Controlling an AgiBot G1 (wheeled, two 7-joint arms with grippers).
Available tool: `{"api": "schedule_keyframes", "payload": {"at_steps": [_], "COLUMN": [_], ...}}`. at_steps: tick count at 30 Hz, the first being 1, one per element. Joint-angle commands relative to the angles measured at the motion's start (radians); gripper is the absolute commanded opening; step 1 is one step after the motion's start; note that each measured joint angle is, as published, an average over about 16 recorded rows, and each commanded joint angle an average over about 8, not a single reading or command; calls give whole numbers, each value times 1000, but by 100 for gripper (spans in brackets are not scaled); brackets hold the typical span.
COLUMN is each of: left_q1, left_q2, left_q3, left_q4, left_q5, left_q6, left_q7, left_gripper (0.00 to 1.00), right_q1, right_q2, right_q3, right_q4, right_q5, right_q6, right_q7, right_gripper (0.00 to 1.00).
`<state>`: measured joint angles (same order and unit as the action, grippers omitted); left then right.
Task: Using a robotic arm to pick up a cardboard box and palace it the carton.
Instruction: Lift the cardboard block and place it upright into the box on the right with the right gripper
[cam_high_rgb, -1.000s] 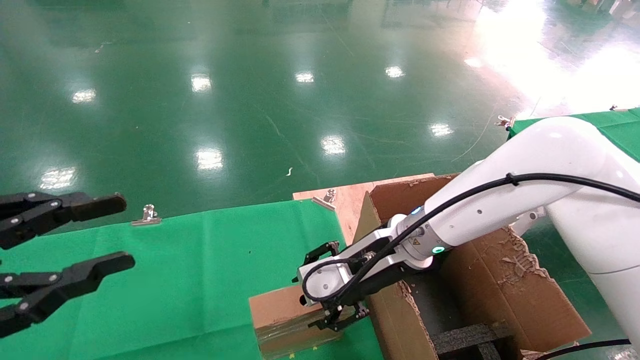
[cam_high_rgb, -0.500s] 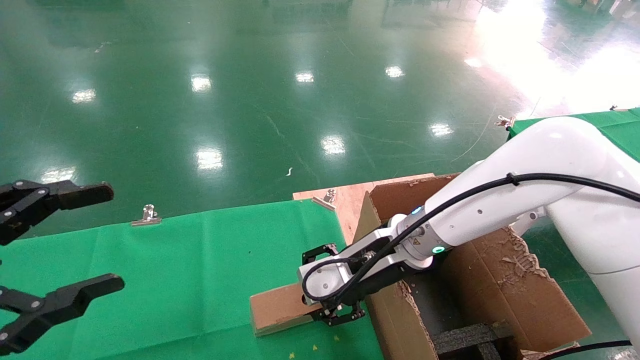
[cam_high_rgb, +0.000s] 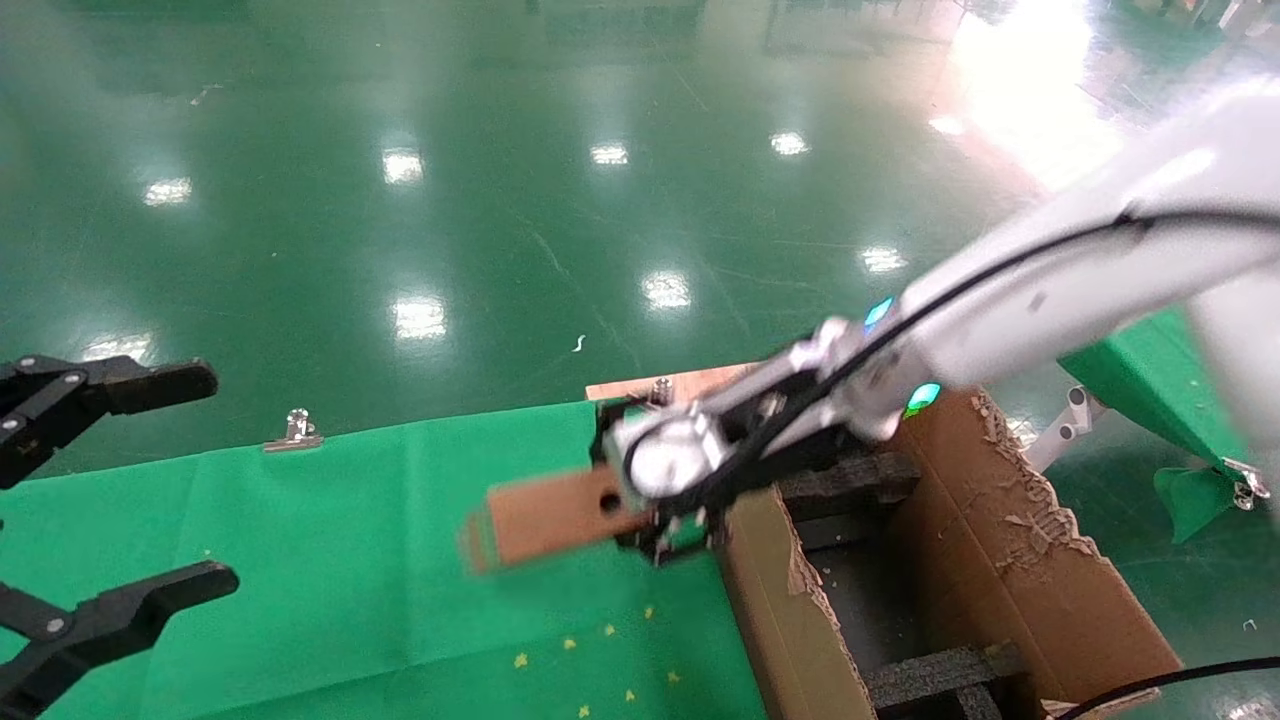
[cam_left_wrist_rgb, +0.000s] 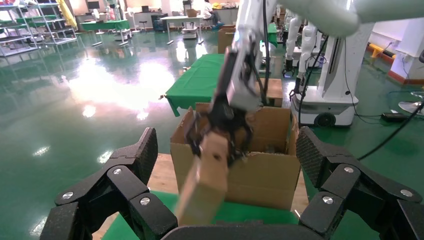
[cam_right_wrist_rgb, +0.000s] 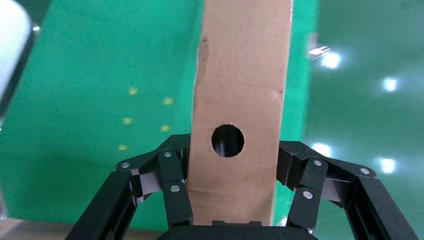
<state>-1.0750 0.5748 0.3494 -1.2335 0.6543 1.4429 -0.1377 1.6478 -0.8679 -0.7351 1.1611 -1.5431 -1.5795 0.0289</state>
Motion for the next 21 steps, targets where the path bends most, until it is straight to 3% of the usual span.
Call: {"api": "schedule_keyframes", "payload": {"at_steps": [1,11,21], "left_q1": [0,0,0], "left_q2": [0,0,0], "left_q3": [0,0,0], "left_q4": [0,0,0], "left_q5": [0,0,0], "left_q6": [0,0,0], "left_q7": [0,0,0], "left_gripper": [100,100,100], "right_q1": [45,314,418], "right_q2": [7,61,108], "right_q3": [0,-137,-331], "right_q4": [-30,-191,-292], "right_q5": [30,194,337], "right_q6": [-10,-18,-18], "right_q7": [-31,-122,-200], "right_gripper": [0,0,0]}}
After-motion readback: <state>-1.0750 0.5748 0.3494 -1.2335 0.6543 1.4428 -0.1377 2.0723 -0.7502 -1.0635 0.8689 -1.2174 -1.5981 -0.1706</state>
